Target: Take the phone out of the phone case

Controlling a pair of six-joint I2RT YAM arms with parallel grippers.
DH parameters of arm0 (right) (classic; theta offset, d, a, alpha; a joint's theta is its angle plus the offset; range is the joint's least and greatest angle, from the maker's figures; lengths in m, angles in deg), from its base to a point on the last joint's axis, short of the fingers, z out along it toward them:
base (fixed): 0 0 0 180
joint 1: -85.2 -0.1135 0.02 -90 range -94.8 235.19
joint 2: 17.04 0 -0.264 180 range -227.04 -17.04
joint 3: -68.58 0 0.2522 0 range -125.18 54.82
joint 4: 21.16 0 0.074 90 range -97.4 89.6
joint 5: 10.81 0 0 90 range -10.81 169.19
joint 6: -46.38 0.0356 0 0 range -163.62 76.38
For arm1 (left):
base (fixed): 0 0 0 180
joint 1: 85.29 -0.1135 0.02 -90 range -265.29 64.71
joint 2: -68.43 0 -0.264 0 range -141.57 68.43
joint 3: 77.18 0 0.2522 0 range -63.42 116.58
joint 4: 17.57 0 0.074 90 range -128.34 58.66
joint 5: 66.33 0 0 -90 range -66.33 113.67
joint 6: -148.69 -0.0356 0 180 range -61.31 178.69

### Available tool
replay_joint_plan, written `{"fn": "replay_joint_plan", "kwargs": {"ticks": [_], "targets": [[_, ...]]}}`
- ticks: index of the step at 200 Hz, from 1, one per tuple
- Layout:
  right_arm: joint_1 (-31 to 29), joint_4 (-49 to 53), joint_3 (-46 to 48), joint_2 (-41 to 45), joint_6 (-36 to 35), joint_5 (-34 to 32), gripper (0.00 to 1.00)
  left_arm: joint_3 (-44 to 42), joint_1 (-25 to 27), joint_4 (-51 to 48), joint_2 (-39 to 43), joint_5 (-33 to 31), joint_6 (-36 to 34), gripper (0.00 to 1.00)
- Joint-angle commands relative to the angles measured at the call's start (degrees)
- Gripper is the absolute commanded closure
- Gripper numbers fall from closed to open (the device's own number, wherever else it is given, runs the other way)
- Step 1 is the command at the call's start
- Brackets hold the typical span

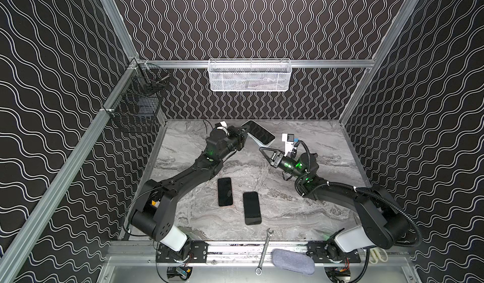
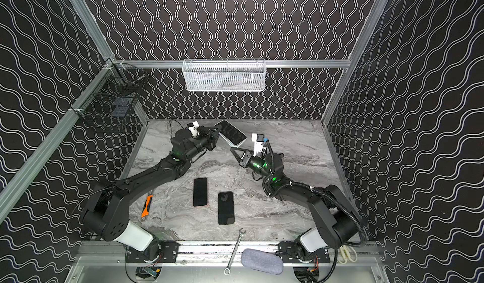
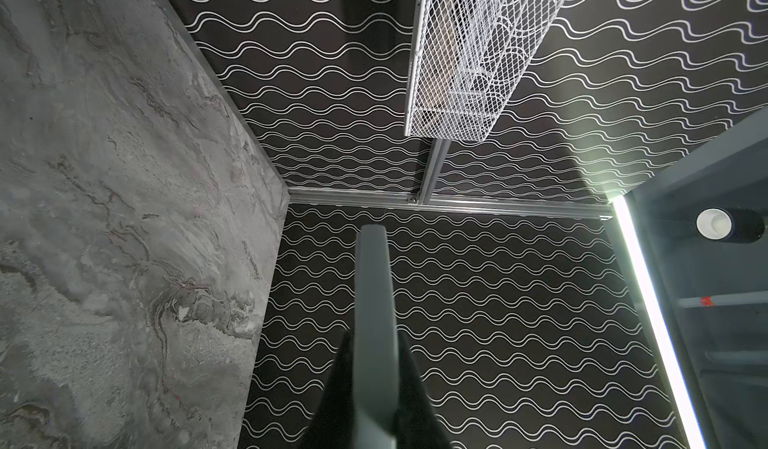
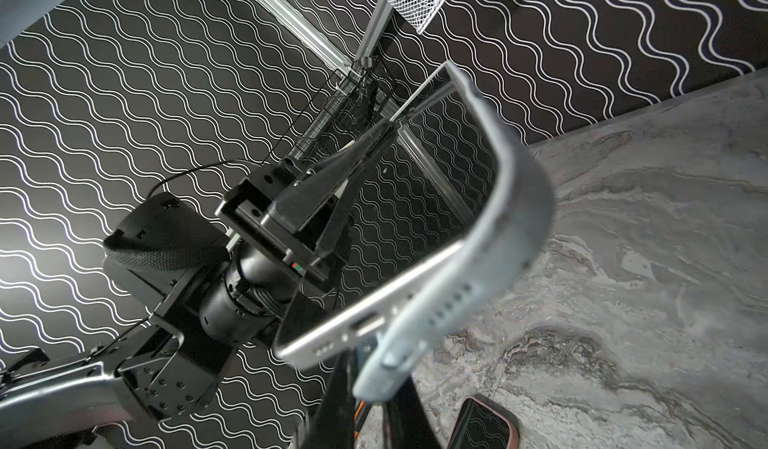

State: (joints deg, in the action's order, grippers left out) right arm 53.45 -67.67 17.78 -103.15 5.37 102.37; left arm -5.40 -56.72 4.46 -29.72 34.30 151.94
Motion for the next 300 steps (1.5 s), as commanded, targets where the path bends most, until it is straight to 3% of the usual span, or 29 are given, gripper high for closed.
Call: {"fn": "replay_joint_plan", "kwargs": {"ticks": [1,86,117,151,201,262,300], "targets": [[0.1,5.0,0.3,-0.4,0.1,-1.8,0.88,1.1,0.1,9.0,0.9,4.3,-0.3,1.00],[0.7,10.6,-1.9,4.0,-4.6,5.1,0.74,2.3,-1.2,9.3,-0.7,10.8,-11.2,1.00],[1.9,13.4,-2.2,6.5,-6.3,9.0,0.56,2.5,-2.2,9.3,-0.6,12.5,-12.9,1.00],[4.4,23.4,-4.6,10.7,-11.5,15.3,0.31,3.4,-4.5,9.2,-0.8,15.9,-15.7,1.00],[11.6,37.6,-9.4,15.3,-20.2,22.6,0.18,7.8,-8.9,9.2,-4.0,25.7,-20.4,1.00],[18.4,50.6,-15.1,19.2,-33.3,16.3,0.00,11.4,-13.8,9.3,-6.9,43.3,-24.8,1.00],[18.8,50.1,-16.3,19.9,-35.1,11.0,0.00,9.9,-16.4,8.6,-4.6,44.8,-28.4,1.00]]}}
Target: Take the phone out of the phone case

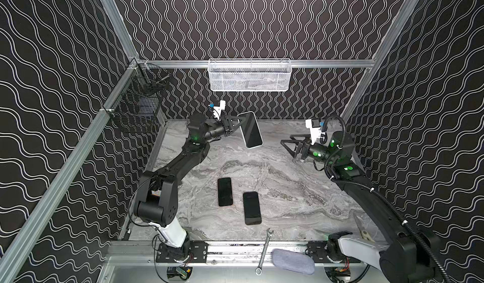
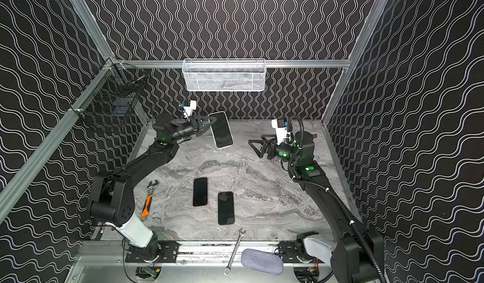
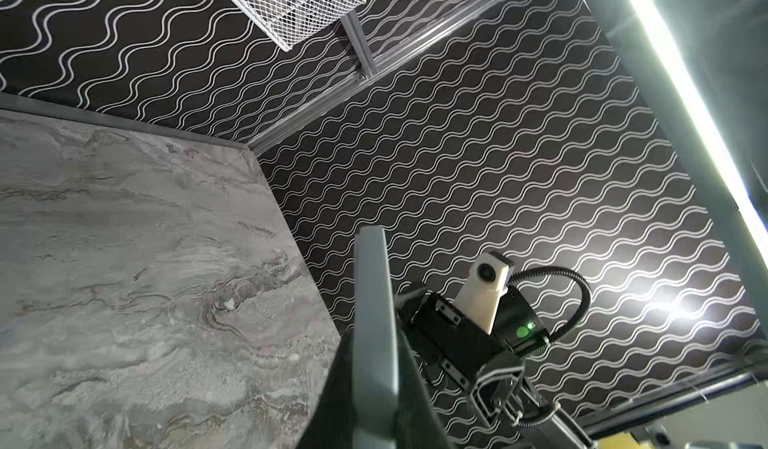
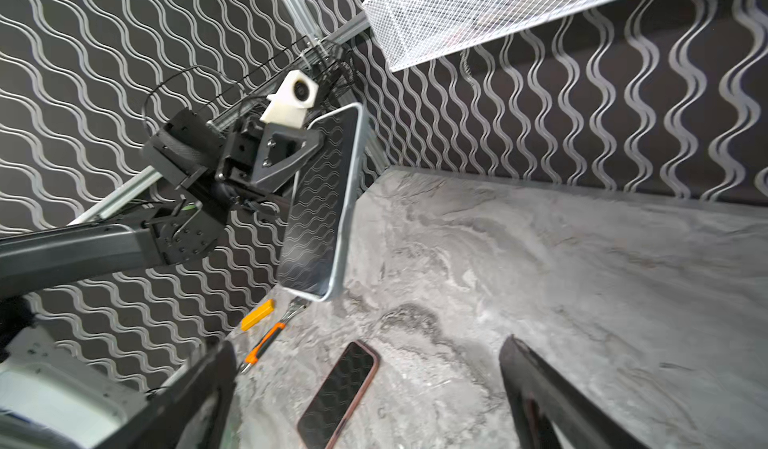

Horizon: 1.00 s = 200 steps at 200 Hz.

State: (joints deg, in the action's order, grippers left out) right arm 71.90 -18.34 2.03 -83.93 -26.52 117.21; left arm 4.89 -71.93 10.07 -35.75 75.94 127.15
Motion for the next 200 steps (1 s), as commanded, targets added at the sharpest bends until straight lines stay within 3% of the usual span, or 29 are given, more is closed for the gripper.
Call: {"fn": "replay_joint_plan", "kwargs": {"ticks": [1,33,68,107,126,136,167,200], "targets": [[0.4,0.7,-0.6,0.7,-3.2,-3.9,0.00,-0.5,-1.3,2.9,1.5,3.2,-3.6,1.00],[0.7,-0.5,-0.6,1.1,-3.4,-5.6,0.00,-0.9,-2.5,0.2,2.3,3.0,-6.0,1.00],[0.8,-1.6,-0.7,1.9,-5.7,-4.6,0.00,2.4,-2.7,-21.1,5.0,-0.8,-22.5,1.00],[0.8,6.5,-7.0,0.0,-13.9,-2.0,0.02,4.5,-2.8,-29.5,7.3,-0.6,-30.5,1.00],[0.8,2.5,-4.9,0.8,-16.5,-0.6,0.04,6.4,-2.8,-34.7,8.2,1.3,-36.1,1.00],[0.7,1.4,-4.7,1.1,-17.6,1.3,0.00,8.1,-2.9,-37.9,8.2,2.7,-39.3,1.00],[0.7,18.1,-13.8,-4.0,-27.1,7.6,0.01,15.6,-3.1,-47.7,5.2,13.5,-49.4,1.00],[0.0,31.7,-22.0,-9.3,-33.5,11.8,0.11,22.7,-3.0,-60.8,2.7,16.7,-63.5,1.00]]}}
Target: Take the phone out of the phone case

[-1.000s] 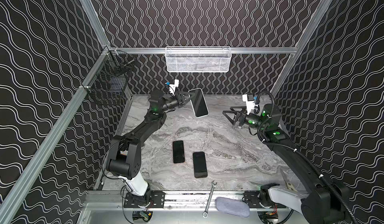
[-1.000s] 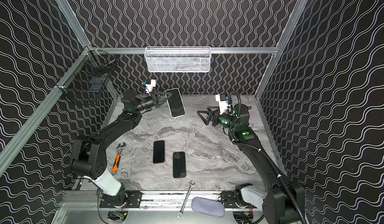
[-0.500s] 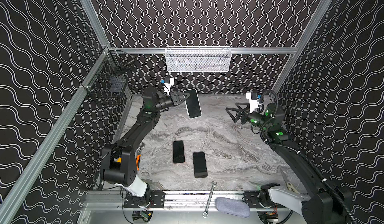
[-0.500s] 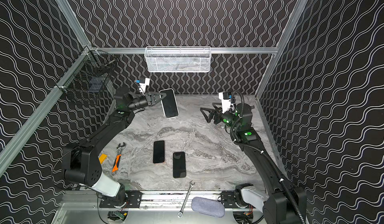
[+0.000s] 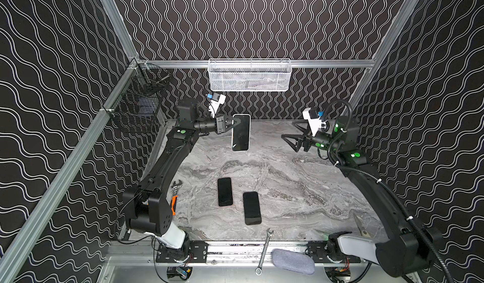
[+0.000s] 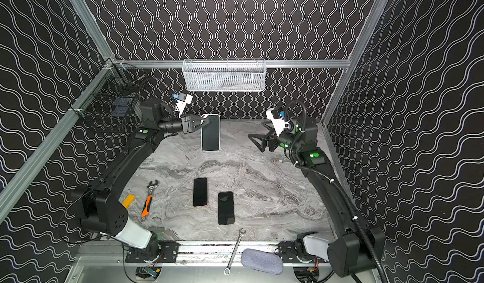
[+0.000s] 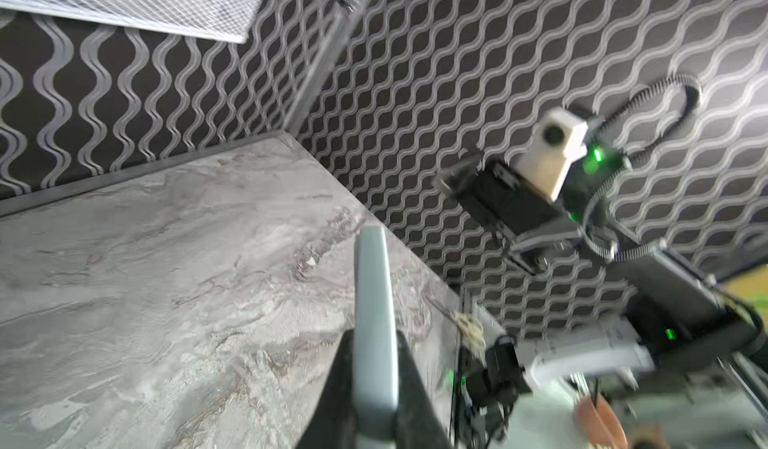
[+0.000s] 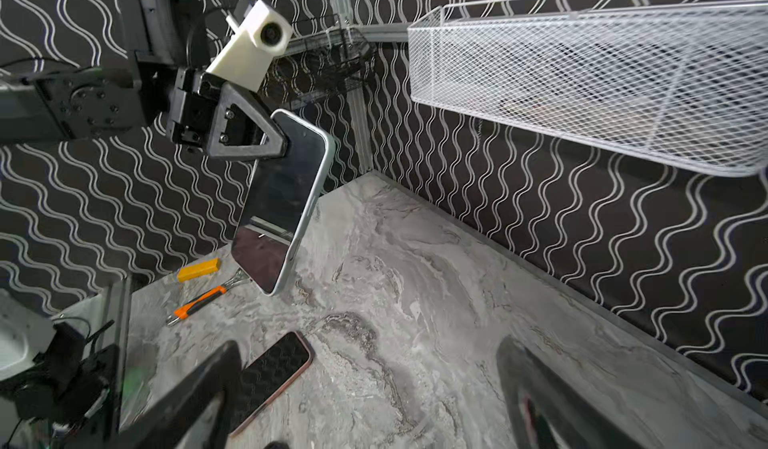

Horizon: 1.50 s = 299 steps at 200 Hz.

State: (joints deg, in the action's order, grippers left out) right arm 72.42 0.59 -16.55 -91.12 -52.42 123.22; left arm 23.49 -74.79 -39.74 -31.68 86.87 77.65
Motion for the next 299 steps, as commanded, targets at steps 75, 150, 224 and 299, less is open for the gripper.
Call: {"fn": "replay_joint_plan", "kwargs": {"ticks": [75,150,224,299], "targets": [[-10.1,20.7,-6.6,-8.5,-14.9,-0.3,0.22,6.3,-0.8,-10.3,-3.1,12.2,-14.7,1.00],[-20.2,19.9,-7.5,-11.9,-16.9,-1.2,0.39,2.9,-0.9,-10.3,0.6,17.3,-16.0,1.00],[-24.3,22.3,-9.4,-13.6,-18.4,-3.7,0.47,0.8,-0.9,-10.4,1.4,17.6,-16.6,1.00],[-27.1,23.1,-11.5,-15.9,-18.4,-4.0,0.57,-0.6,-0.7,-10.3,3.0,18.4,-16.3,1.00]]}}
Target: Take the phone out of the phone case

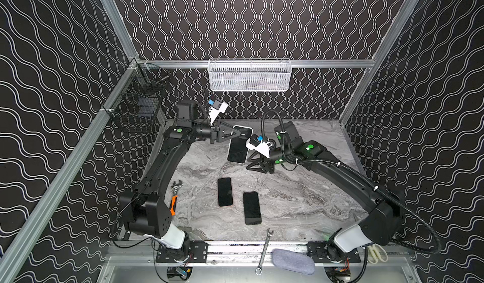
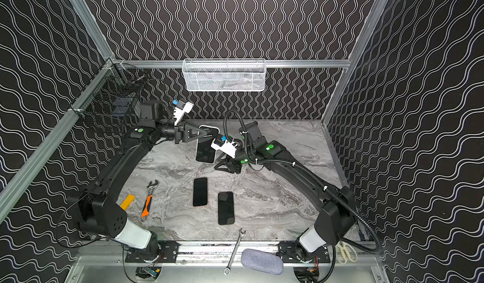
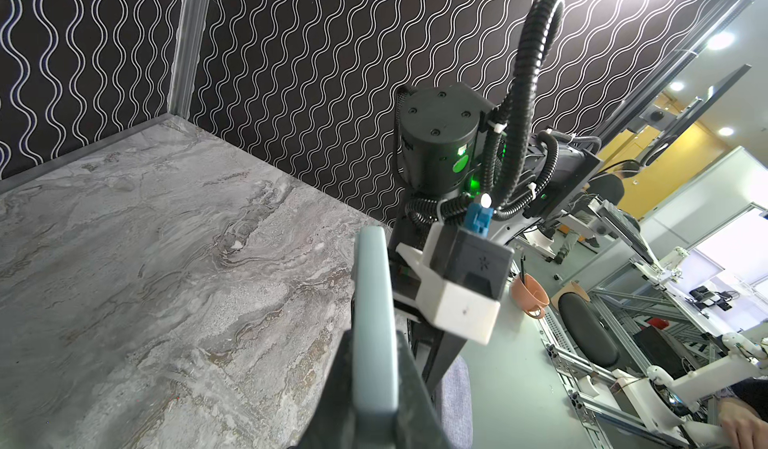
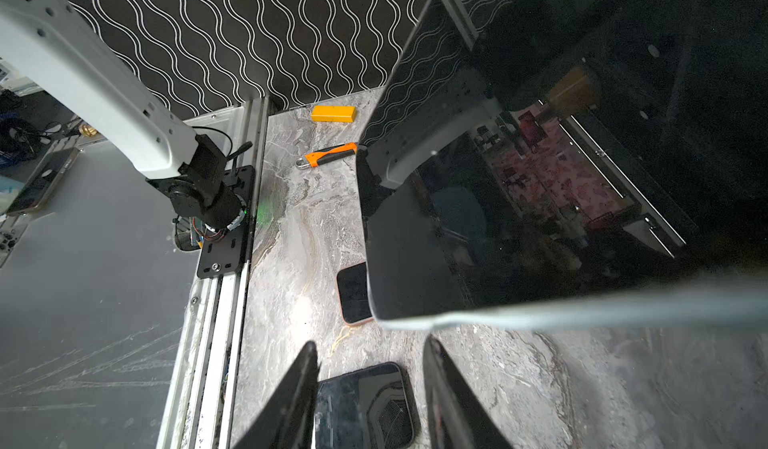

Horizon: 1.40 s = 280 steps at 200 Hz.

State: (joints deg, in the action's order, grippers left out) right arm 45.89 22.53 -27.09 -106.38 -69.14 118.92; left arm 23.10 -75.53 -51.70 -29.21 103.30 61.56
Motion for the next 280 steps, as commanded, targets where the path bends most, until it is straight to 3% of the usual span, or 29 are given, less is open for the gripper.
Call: {"fn": "replay_joint_plan", "kwargs": {"ticks": [1,75,173,204,280], "targets": [[-0.6,1.1,-0.9,-0.6,-1.6,0.2,0.57,-0.2,0.0,1.6,0.6,2.0,-0.2,1.00],[-2.3,2.0,-3.4,-2.8,-1.2,0.8,0.65,-0.9,0.4,1.6,1.6,2.8,0.2,1.00],[-2.6,0.8,-4.0,-3.3,-0.7,1.3,0.90,-1.3,0.4,1.7,3.0,3.8,0.6,1.00],[-2.9,-0.5,-2.6,-2.2,-0.6,1.0,0.93,-1.3,0.5,1.7,2.6,4.3,1.2,1.00],[-6.9,-4.7,1.3,1.3,-3.5,-10.6,0.96,-0.3,1.4,1.9,1.9,5.3,2.4,1.00]]}}
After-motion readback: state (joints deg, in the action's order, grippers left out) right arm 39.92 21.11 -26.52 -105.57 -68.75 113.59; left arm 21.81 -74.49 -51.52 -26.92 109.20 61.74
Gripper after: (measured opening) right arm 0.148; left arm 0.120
